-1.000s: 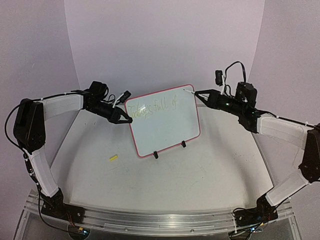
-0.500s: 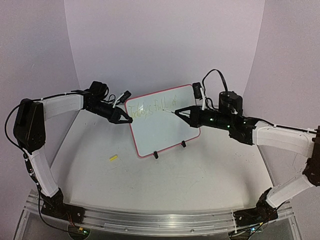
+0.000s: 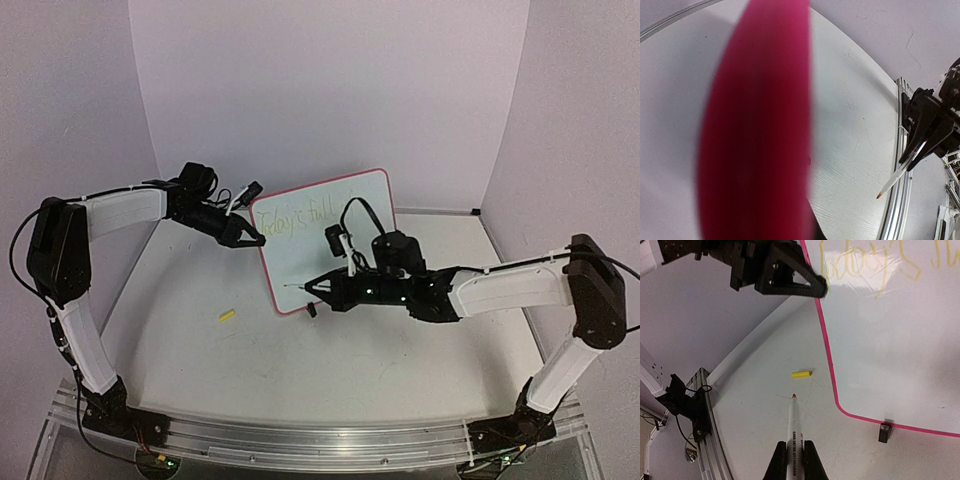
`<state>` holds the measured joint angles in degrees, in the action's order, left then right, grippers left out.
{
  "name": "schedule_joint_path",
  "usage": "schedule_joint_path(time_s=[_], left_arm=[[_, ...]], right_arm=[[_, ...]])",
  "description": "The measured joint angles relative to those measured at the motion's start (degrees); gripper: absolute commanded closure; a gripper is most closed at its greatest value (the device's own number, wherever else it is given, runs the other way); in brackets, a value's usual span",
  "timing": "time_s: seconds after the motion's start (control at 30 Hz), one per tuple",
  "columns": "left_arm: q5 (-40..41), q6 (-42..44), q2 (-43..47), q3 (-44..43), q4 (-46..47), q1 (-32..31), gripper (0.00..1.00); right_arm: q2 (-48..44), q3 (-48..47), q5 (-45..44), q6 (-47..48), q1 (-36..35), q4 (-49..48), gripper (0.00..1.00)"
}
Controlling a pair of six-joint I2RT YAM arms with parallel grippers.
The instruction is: Write a sentence on the whiteboard
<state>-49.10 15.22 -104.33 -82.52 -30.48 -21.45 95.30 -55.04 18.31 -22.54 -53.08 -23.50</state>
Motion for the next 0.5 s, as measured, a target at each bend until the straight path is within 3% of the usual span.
schedule_joint_path(time_s=[0.5], left_arm=[[0.09,0.03,0.0,0.0,0.0,-0.09,1.0]], right_arm=[[10.39,-8.38,0.65,-0.58,-0.01,-5.06,1.0]])
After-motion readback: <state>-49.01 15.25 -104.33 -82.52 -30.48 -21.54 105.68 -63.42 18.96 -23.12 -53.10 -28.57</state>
